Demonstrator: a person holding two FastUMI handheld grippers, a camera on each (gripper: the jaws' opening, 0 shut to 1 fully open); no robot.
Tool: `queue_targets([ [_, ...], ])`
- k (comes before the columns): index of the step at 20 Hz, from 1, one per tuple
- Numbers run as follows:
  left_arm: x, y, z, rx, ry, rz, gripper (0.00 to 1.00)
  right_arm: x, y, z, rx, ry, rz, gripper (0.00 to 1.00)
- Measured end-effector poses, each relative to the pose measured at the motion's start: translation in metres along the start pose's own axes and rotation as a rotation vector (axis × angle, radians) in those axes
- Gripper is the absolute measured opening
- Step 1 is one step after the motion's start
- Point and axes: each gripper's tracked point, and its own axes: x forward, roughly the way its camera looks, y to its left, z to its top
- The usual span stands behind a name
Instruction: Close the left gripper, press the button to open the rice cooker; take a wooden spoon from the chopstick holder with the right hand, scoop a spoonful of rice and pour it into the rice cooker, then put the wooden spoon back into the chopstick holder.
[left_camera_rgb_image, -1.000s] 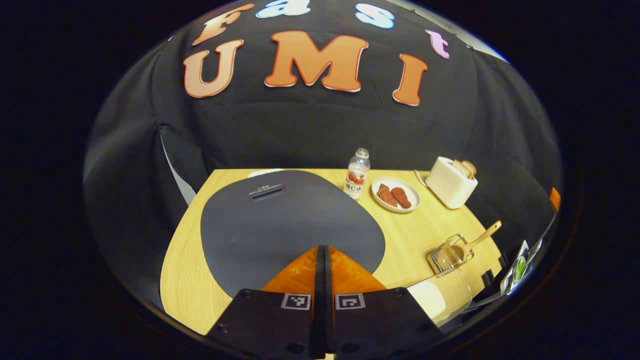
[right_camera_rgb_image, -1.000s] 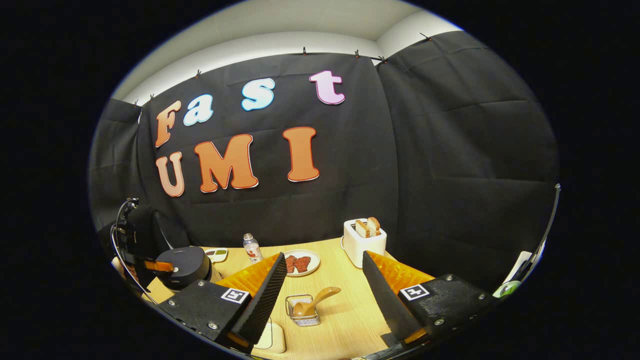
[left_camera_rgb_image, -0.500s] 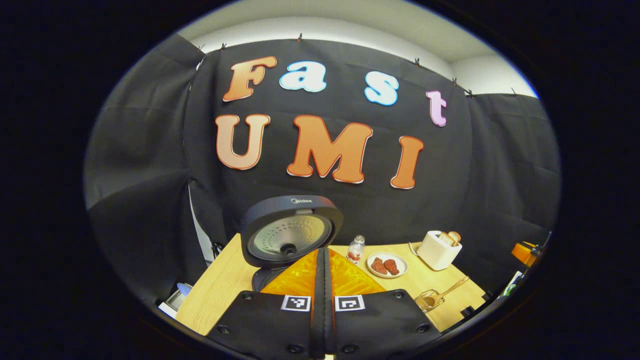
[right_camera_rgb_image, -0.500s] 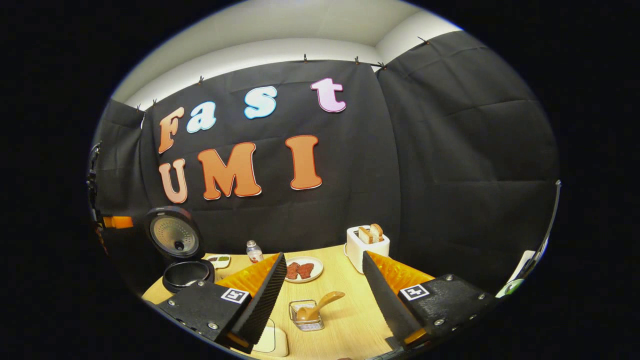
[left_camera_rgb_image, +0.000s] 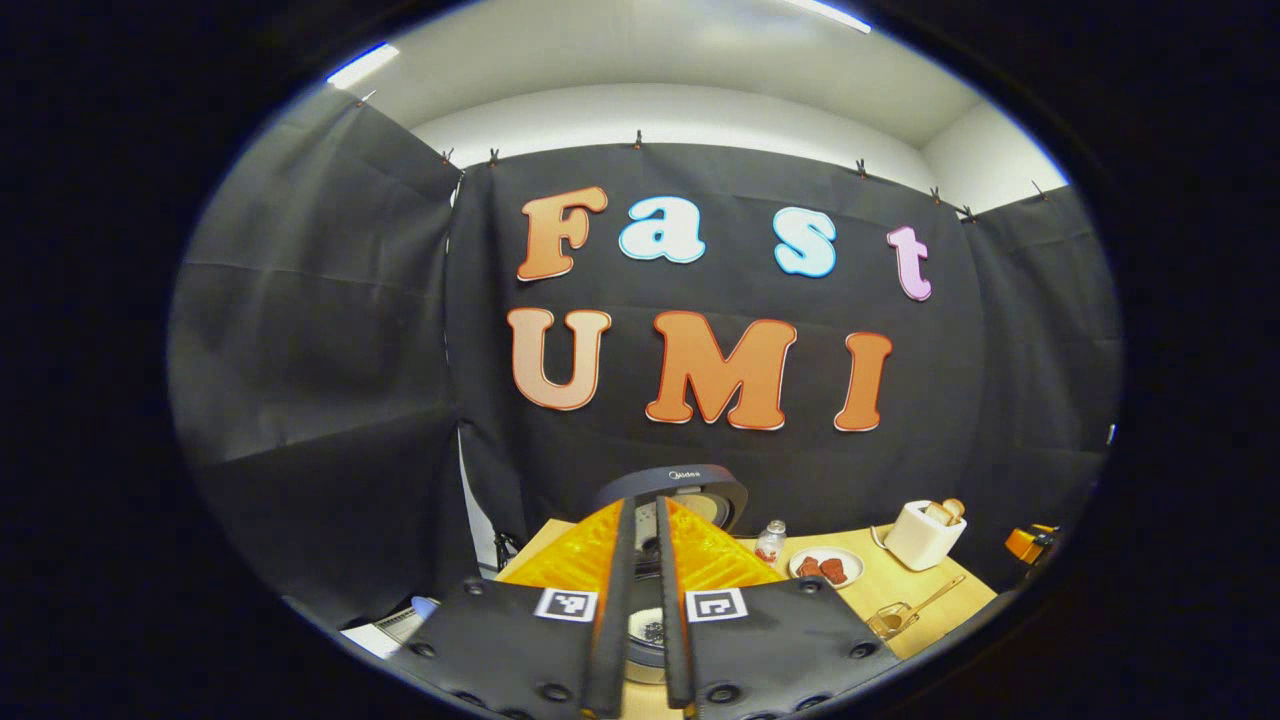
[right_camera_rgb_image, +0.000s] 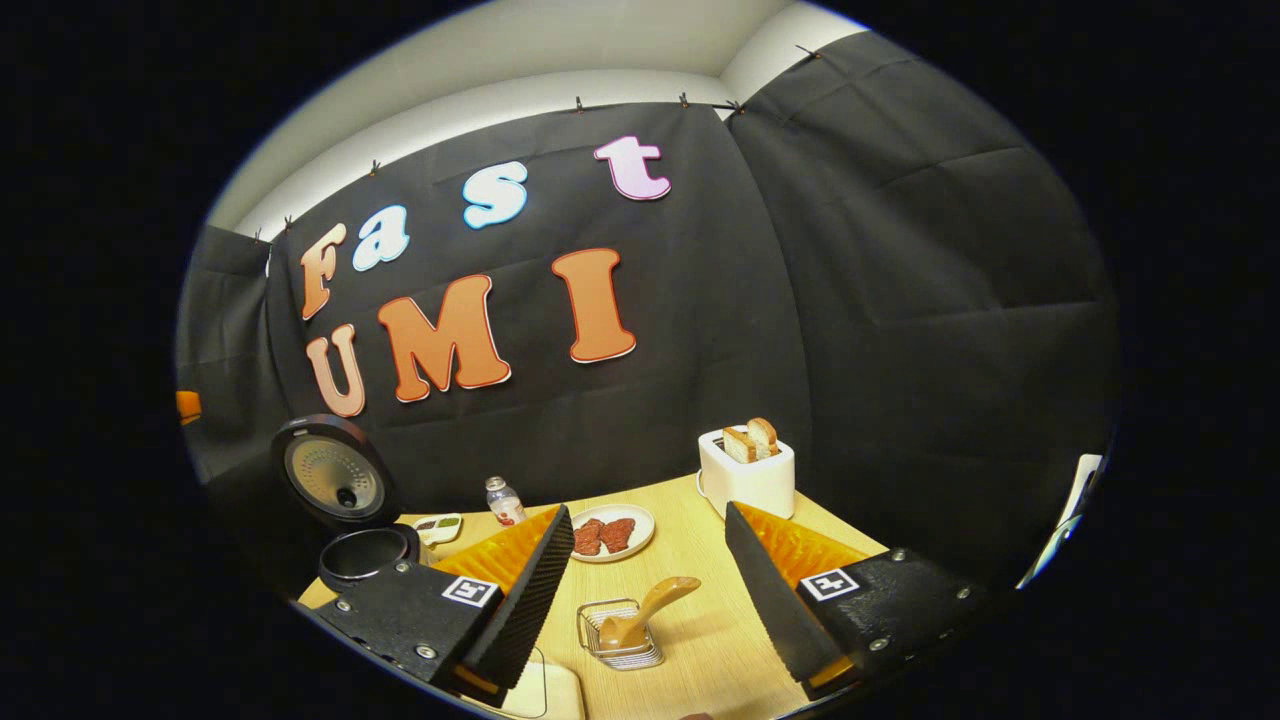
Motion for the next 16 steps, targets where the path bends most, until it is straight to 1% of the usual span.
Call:
queue_targets([
  [1, -0.001, 0.006, 0.005, 0.006, -0.014, 0.016, 0.24, 0.008, -0.006, -0.009, -0.011, 0.005, -0.02, 0.94],
  [2, -0.005, 0.01, 0.005, 0.008, -0.022, 0.025, 0.19, 0.015, -0.01, -0.016, -0.008, 0.012, -0.03, 0.94],
  [3, -0.009, 0.012, 0.007, 0.006, -0.026, 0.032, 0.23, 0.02, -0.011, -0.025, 0.009, 0.028, -0.033, 0.94],
  [4, -0.01, 0.011, 0.008, 0.003, -0.028, 0.022, 0.23, 0.026, -0.011, -0.034, 0.033, 0.043, -0.031, 0.95],
  [6, -0.014, 0.02, 0.007, 0.016, -0.025, 0.033, 0.41, 0.036, -0.012, -0.056, 0.063, 0.087, -0.036, 0.95],
  [9, -0.018, 0.033, 0.011, -0.001, -0.033, 0.065, 0.39, 0.047, -0.017, -0.086, 0.084, 0.137, -0.06, 0.95],
  [10, -0.019, 0.036, 0.012, -0.006, -0.037, 0.069, 0.44, 0.05, -0.016, -0.094, 0.107, 0.153, -0.057, 0.95],
  [13, -0.02, 0.048, 0.008, -0.001, -0.037, 0.108, 0.93, 0.056, -0.009, -0.117, 0.142, 0.2, -0.038, 0.93],
  [15, -0.021, 0.054, 0.007, 0.009, -0.035, 0.131, 0.95, 0.061, -0.003, -0.127, 0.17, 0.232, -0.031, 0.88],
  [16, -0.025, 0.054, 0.005, 0.015, -0.031, 0.134, 0.96, 0.064, -0.002, -0.131, 0.187, 0.246, -0.026, 0.82],
])
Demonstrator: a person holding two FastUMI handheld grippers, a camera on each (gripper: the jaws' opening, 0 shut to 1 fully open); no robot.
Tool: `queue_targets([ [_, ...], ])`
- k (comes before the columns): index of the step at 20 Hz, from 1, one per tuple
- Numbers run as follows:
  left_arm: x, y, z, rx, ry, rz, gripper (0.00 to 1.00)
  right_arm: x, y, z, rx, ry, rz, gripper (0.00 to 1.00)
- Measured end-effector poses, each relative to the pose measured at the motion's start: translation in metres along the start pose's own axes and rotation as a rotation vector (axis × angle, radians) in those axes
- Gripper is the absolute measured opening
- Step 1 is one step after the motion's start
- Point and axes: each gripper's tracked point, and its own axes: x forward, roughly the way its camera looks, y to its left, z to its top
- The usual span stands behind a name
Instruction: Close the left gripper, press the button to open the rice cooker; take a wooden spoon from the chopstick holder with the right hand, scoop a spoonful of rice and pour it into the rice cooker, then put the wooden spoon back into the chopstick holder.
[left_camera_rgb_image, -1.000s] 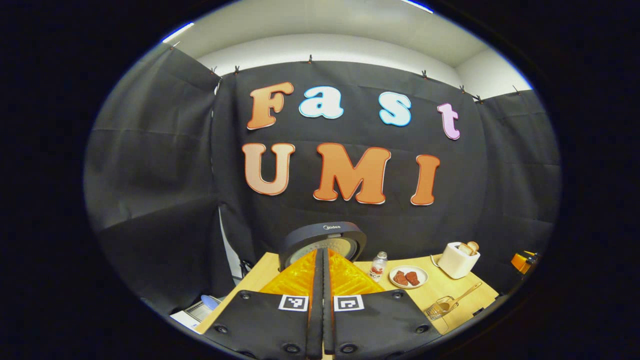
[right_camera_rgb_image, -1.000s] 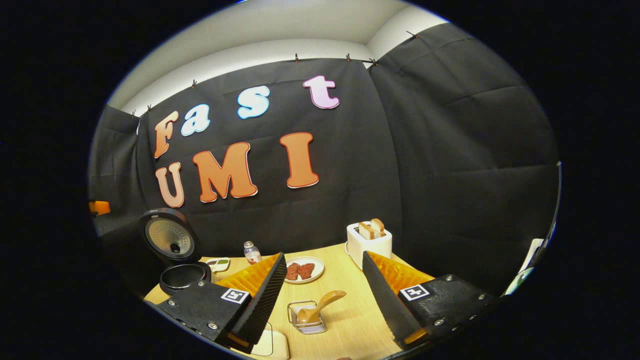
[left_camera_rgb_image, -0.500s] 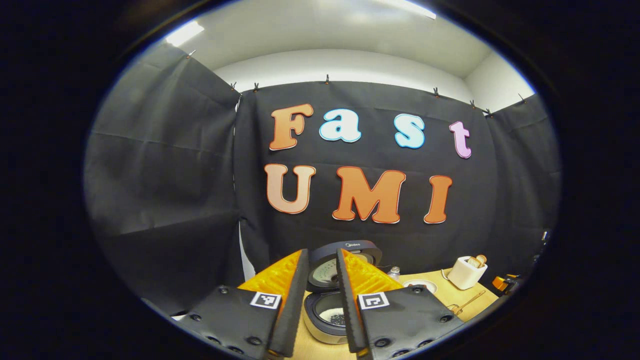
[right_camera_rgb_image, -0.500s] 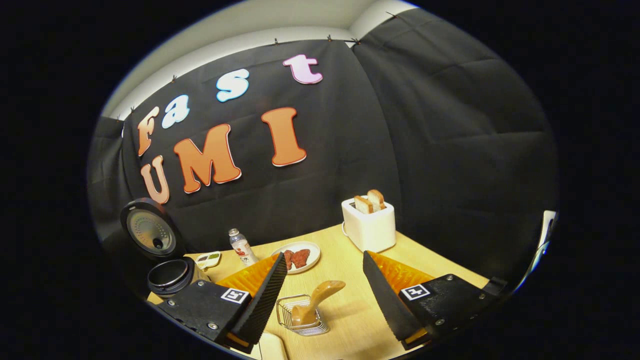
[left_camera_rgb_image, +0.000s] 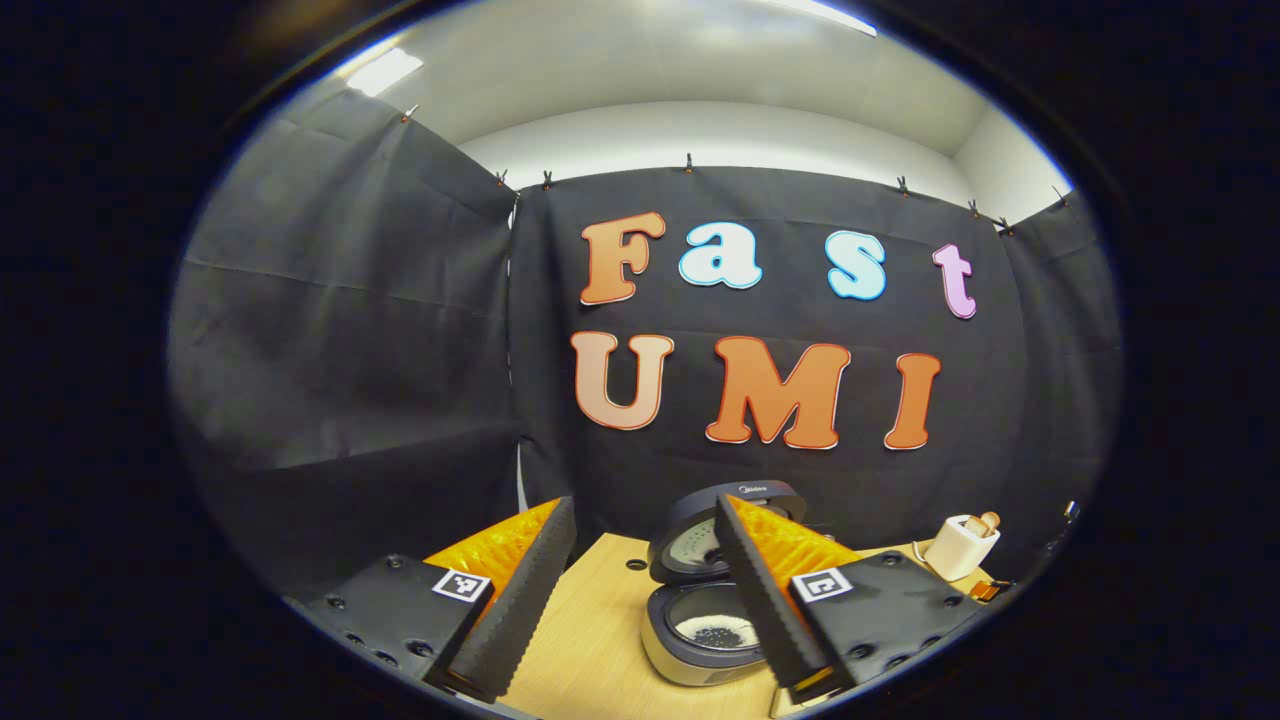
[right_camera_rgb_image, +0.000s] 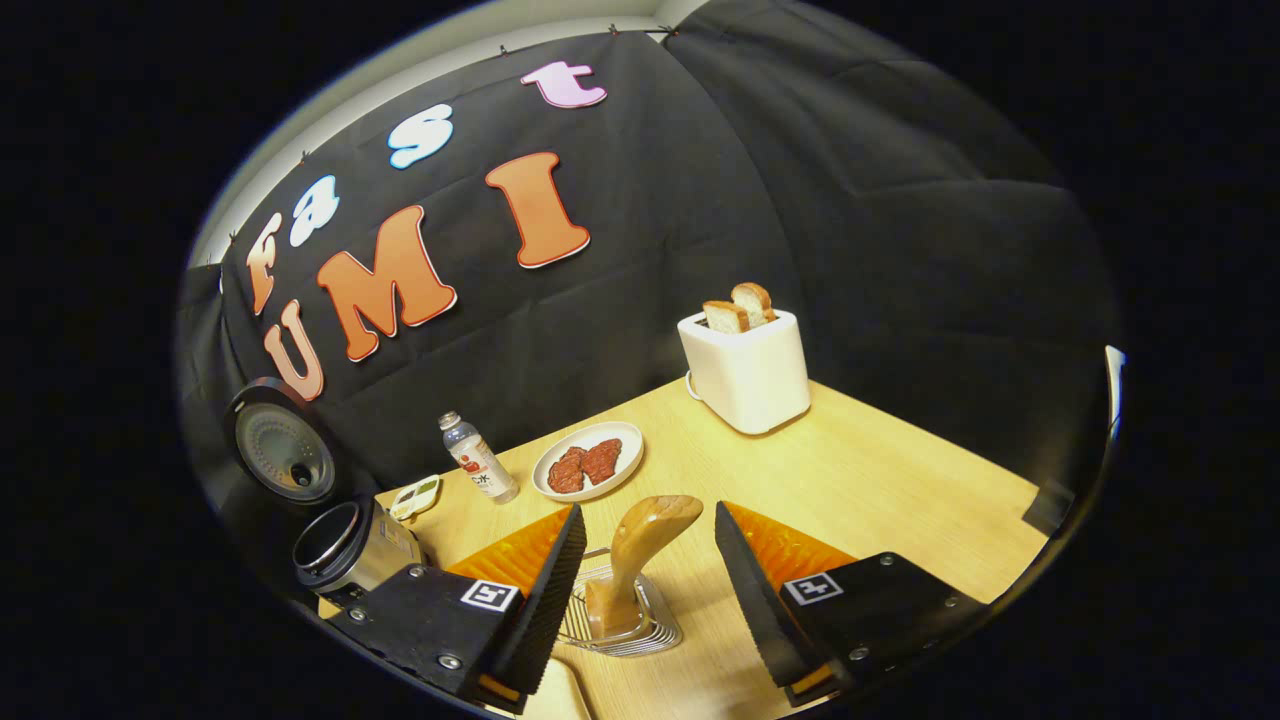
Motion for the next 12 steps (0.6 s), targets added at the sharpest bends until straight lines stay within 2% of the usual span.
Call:
queue_targets([
  [3, -0.002, 0.012, -0.002, 0.026, 0.007, 0.03, 0.99, 0.01, -0.001, -0.013, 0.034, 0.041, 0.008, 0.7],
  [6, -0.002, 0.022, -0.001, 0.008, 0.001, 0.057, 1.0, 0.016, 0.001, -0.012, 0.104, 0.052, 0.015, 0.5],
  [7, -0.003, 0.025, -0.003, 0.0, 0.004, 0.065, 1.0, 0.018, 0.0, -0.012, 0.122, 0.05, 0.022, 0.47],
  [12, -0.003, 0.041, -0.012, -0.006, 0.016, 0.093, 1.0, 0.021, 0.018, -0.012, 0.181, 0.079, 0.064, 0.18],
])
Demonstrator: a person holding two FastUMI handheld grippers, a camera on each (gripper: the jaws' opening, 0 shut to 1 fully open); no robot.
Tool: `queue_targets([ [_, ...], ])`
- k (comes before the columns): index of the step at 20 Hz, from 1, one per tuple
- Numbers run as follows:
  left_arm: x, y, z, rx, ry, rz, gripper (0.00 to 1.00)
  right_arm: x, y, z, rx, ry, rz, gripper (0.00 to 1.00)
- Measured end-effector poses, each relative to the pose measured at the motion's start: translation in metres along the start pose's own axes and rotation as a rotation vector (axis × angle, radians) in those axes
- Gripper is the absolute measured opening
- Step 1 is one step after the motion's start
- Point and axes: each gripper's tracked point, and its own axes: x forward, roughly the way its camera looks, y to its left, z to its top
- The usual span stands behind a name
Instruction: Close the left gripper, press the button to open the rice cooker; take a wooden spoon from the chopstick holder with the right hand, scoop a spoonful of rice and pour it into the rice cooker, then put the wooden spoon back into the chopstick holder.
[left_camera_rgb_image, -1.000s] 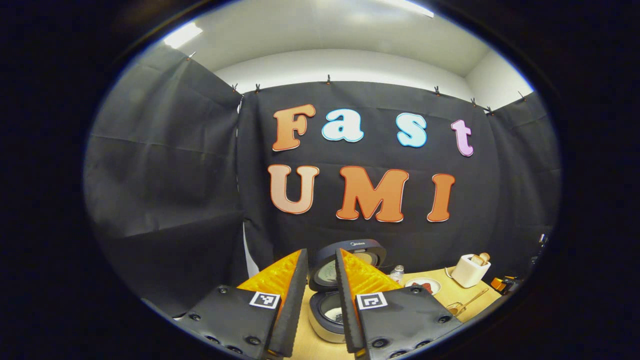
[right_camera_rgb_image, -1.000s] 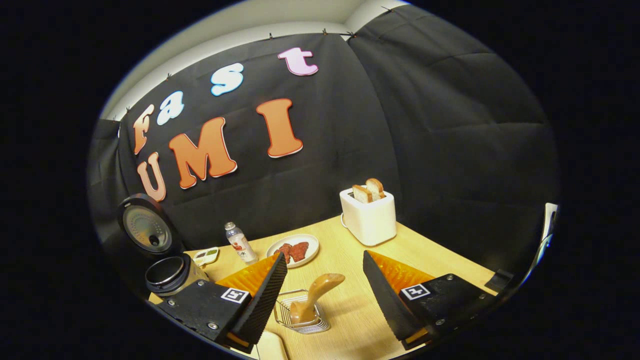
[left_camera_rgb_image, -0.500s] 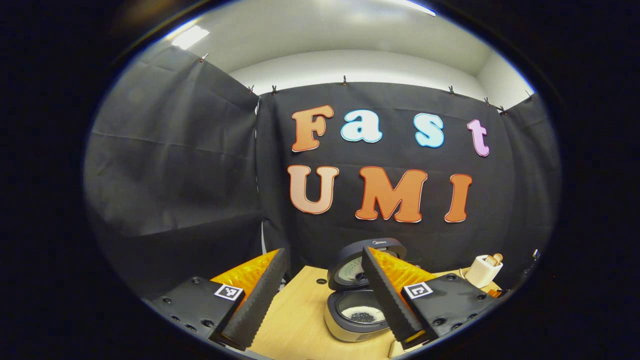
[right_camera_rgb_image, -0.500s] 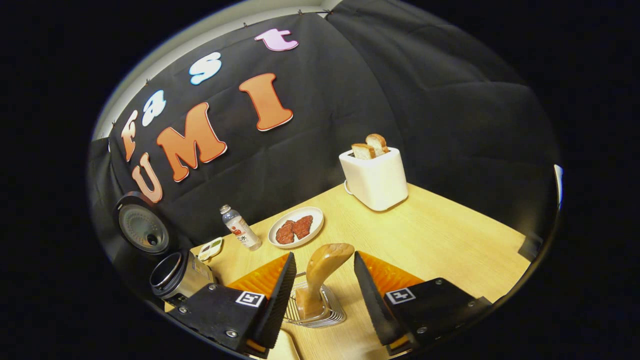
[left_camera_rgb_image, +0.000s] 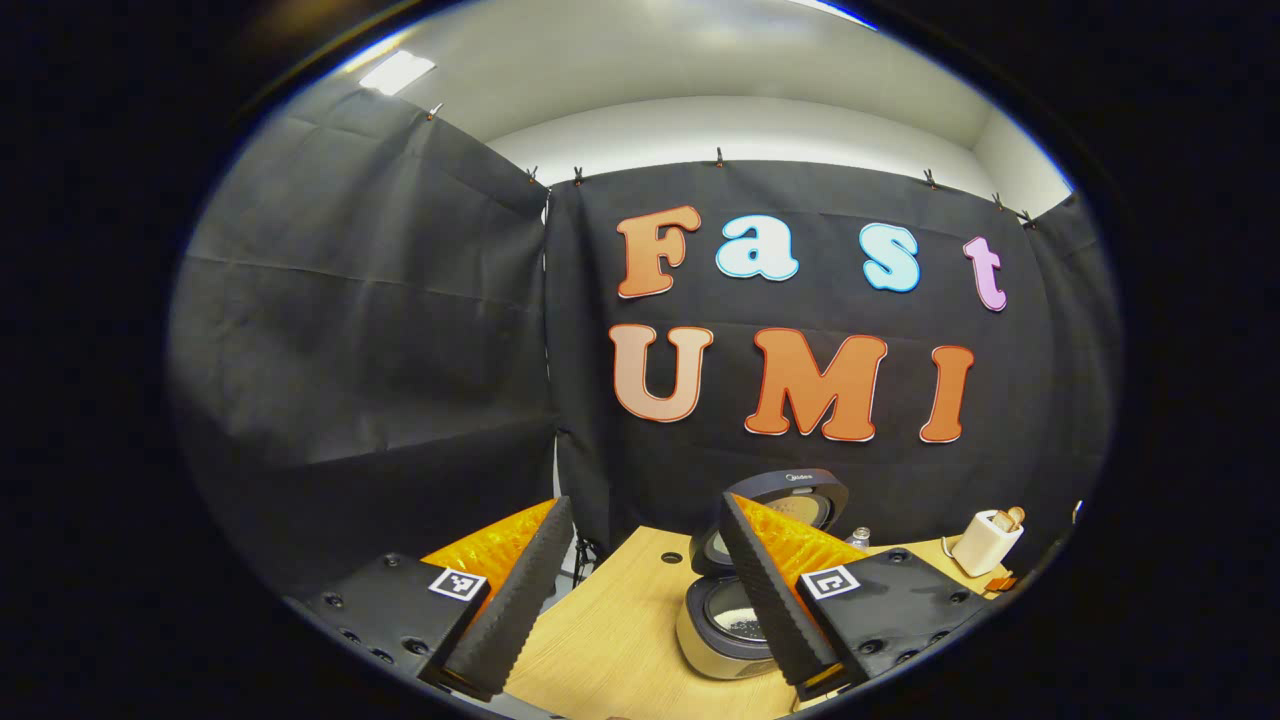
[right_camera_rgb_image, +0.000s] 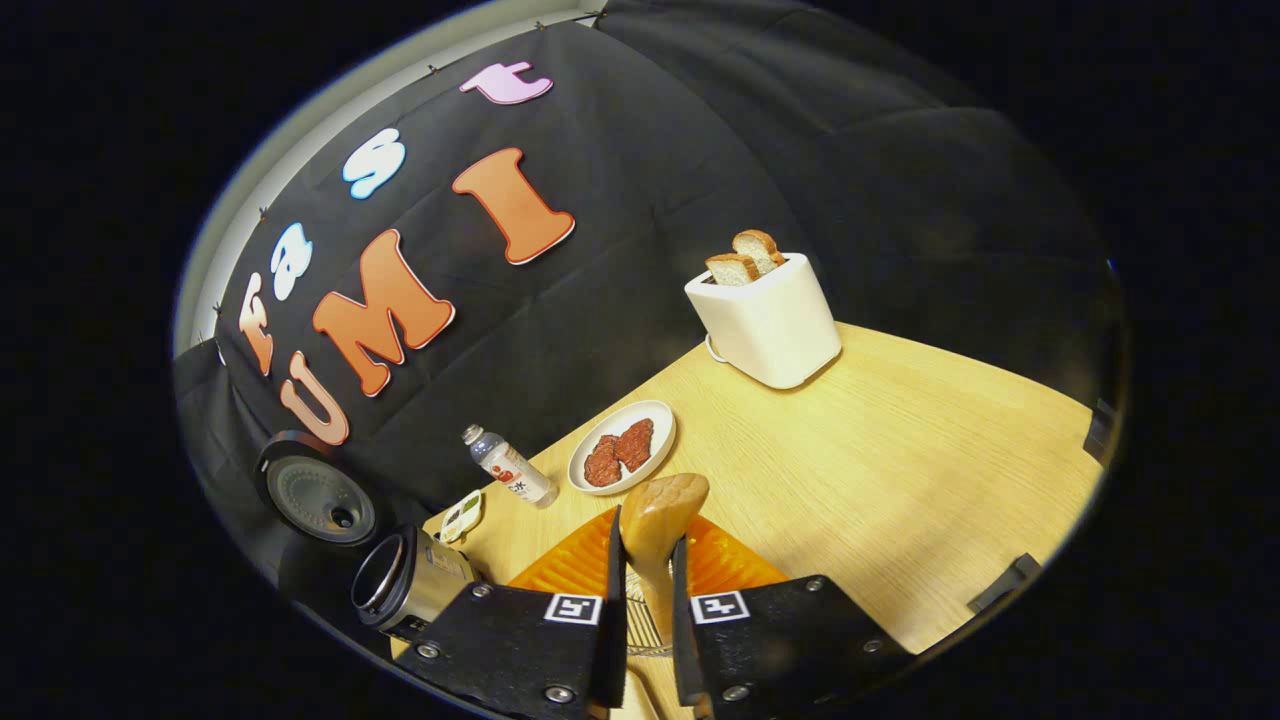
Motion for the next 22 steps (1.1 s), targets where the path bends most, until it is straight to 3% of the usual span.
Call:
queue_targets([
  [4, -0.001, 0.0, 0.004, -0.02, -0.008, -0.008, 0.96, 0.001, 0.007, 0.001, -0.033, 0.015, -0.002, 0.05],
  [14, -0.007, -0.009, 0.011, -0.004, -0.027, -0.027, 0.96, -0.047, 0.061, 0.061, -0.153, -0.108, 0.023, 0.05],
  [22, -0.003, -0.011, 0.009, 0.021, -0.026, -0.044, 0.98, -0.092, 0.116, 0.051, -0.131, -0.134, 0.089, 0.05],
])
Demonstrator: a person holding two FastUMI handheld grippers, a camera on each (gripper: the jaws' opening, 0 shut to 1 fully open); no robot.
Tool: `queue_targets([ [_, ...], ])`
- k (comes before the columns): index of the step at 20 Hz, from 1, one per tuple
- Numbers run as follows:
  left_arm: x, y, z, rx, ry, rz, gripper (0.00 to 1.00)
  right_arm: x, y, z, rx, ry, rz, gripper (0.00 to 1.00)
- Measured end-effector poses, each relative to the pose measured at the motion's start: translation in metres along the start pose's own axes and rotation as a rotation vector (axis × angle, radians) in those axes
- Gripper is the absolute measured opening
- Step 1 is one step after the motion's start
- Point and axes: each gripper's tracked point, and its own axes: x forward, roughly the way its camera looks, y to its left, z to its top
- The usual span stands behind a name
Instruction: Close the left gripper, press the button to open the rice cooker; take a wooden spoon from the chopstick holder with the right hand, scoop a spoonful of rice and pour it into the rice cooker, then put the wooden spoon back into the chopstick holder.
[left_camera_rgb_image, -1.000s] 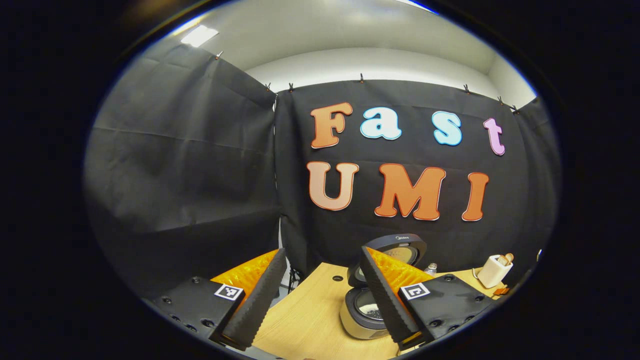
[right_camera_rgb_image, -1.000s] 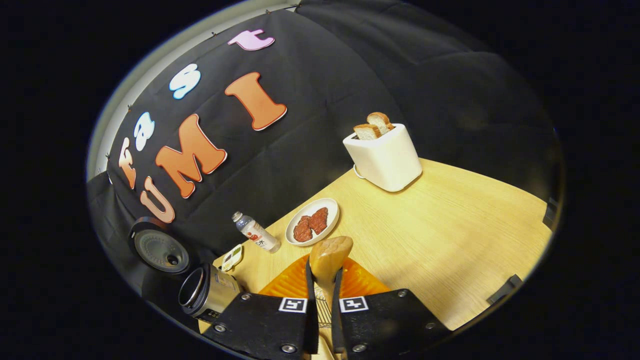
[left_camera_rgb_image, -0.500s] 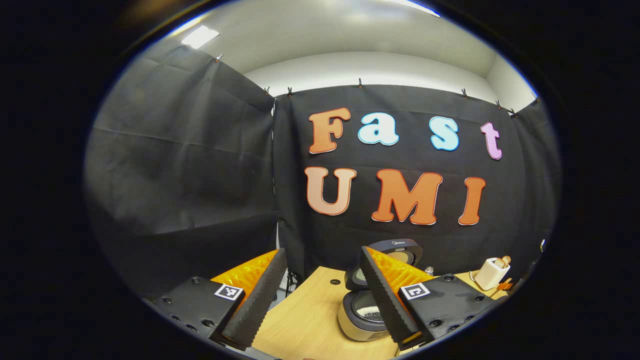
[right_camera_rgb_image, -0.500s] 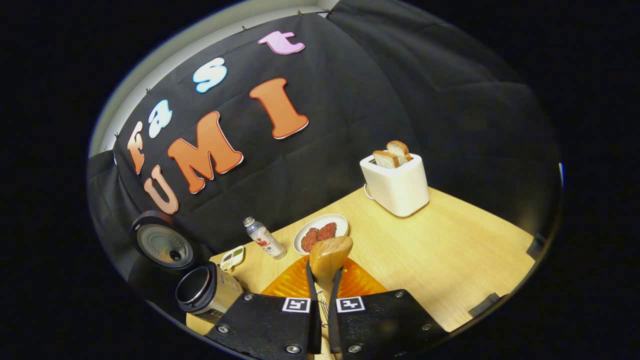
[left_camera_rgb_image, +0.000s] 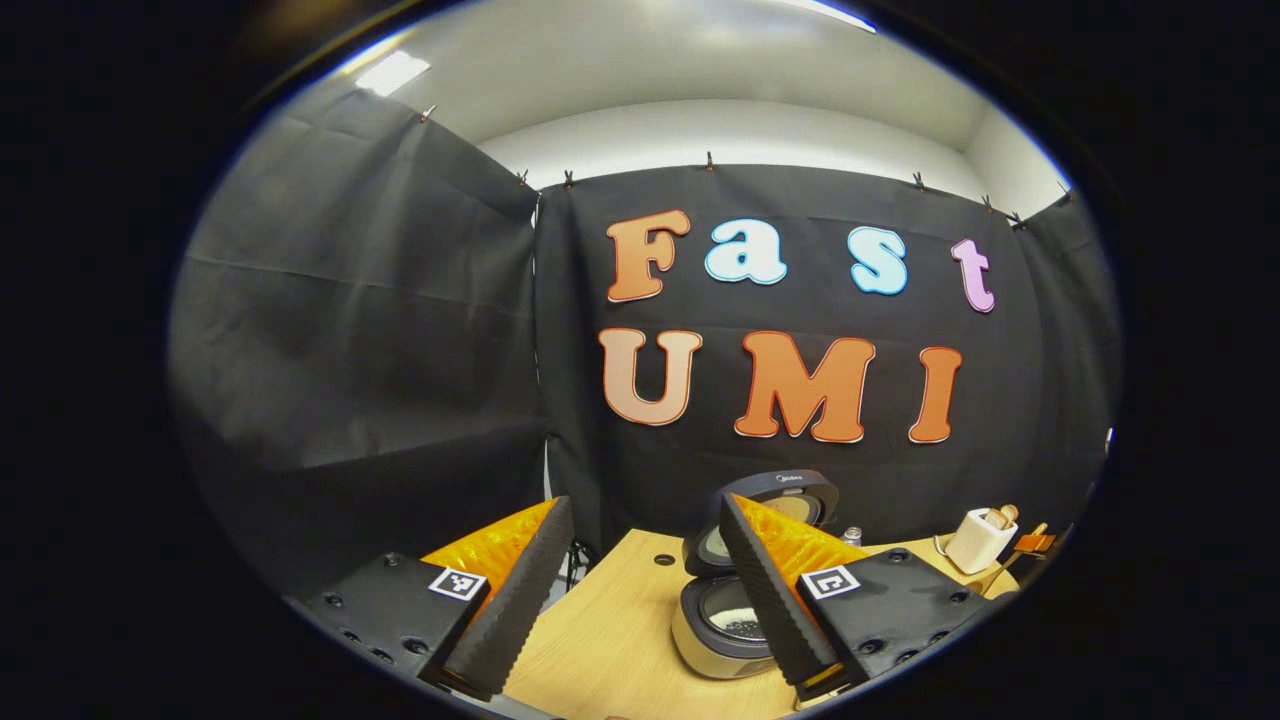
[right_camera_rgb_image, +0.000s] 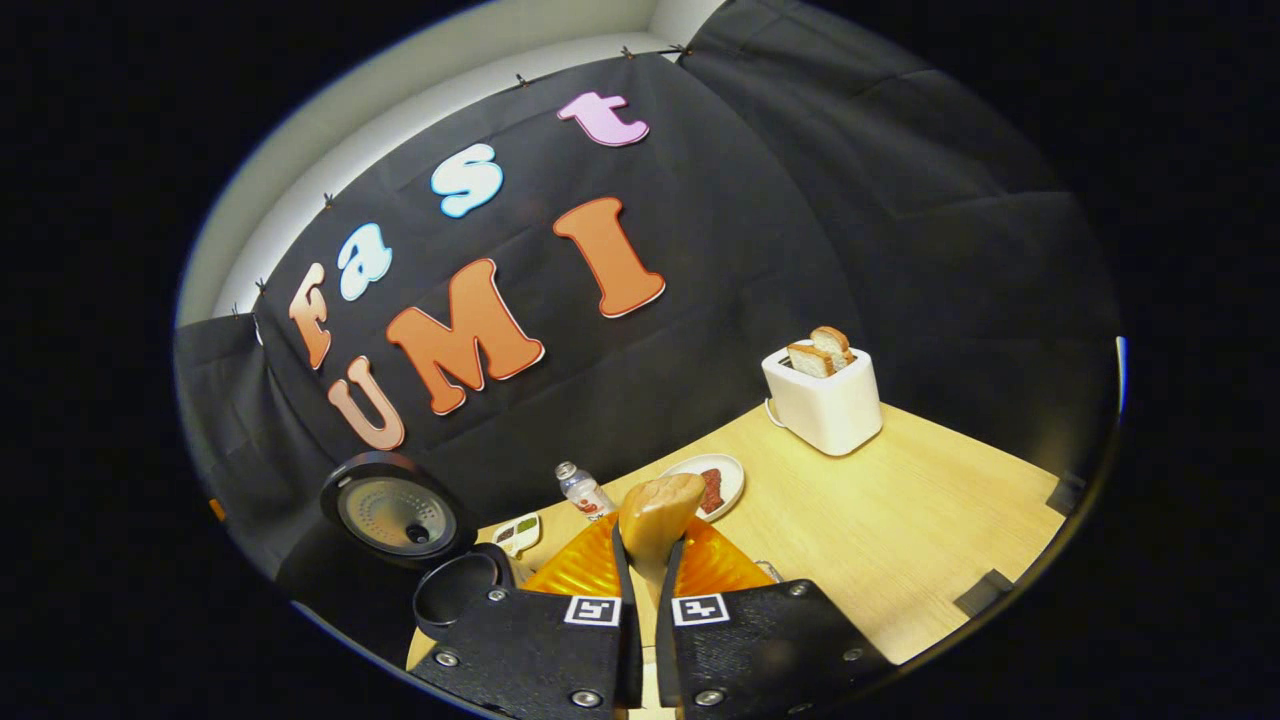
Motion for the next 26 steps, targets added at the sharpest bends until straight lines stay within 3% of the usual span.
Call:
queue_targets([
  [5, 0.004, -0.005, -0.006, -0.008, 0.017, -0.008, 1.0, -0.008, 0.017, -0.046, -0.052, 0.069, 0.048, 0.05],
  [7, 0.004, -0.005, -0.009, -0.009, 0.027, -0.012, 0.96, -0.008, 0.025, -0.062, -0.055, 0.092, 0.066, 0.05],
  [18, 0.006, 0.0, -0.023, 0.003, 0.063, 0.002, 0.96, 0.005, 0.023, -0.135, -0.348, 0.109, 0.014, 0.05],
  [20, 0.006, 0.004, -0.024, 0.009, 0.067, 0.007, 1.0, 0.01, 0.029, -0.146, -0.346, 0.123, 0.019, 0.05],
  [26, 0.003, 0.014, -0.035, -0.001, 0.088, 0.024, 0.99, 0.007, 0.048, -0.177, -0.215, 0.187, 0.072, 0.05],
])
